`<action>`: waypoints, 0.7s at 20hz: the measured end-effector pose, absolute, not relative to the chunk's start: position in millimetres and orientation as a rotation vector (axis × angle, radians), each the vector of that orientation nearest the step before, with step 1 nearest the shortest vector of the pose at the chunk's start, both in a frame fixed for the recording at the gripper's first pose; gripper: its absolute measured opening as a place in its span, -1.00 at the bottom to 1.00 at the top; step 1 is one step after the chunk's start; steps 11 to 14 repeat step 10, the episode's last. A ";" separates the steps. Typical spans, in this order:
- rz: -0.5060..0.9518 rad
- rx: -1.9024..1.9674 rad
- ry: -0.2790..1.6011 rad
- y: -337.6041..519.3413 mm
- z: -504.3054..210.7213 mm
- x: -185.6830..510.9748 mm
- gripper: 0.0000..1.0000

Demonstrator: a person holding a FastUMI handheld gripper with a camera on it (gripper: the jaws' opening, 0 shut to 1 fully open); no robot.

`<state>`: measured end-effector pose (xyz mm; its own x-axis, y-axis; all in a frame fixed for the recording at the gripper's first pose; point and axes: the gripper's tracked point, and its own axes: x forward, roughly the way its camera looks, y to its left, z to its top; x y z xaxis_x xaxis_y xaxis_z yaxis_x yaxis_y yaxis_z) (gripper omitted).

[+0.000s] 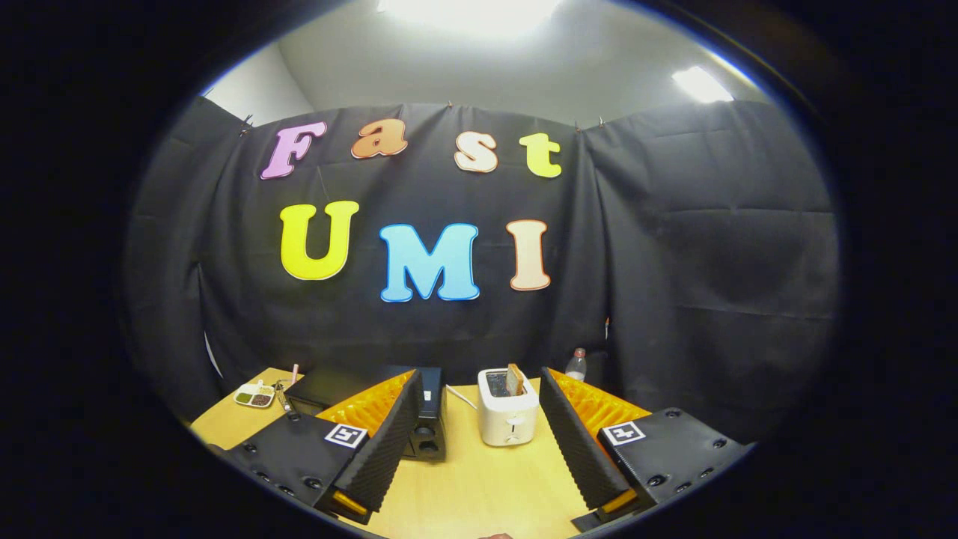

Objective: Open the toaster oven, put the food inside, and close the toaster oven door.

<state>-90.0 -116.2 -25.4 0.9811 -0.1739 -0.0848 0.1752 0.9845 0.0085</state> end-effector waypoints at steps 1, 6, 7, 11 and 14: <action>-0.161 0.018 0.083 -120.8 -27.1 -87.4 0.96; -0.082 0.023 0.111 -150.3 -36.5 -58.4 0.97; -0.072 0.029 0.104 -157.2 -35.0 -54.2 0.97; -0.038 0.030 0.110 -169.5 -38.2 -40.4 0.97; -0.038 0.030 0.110 -169.5 -38.2 -40.4 0.97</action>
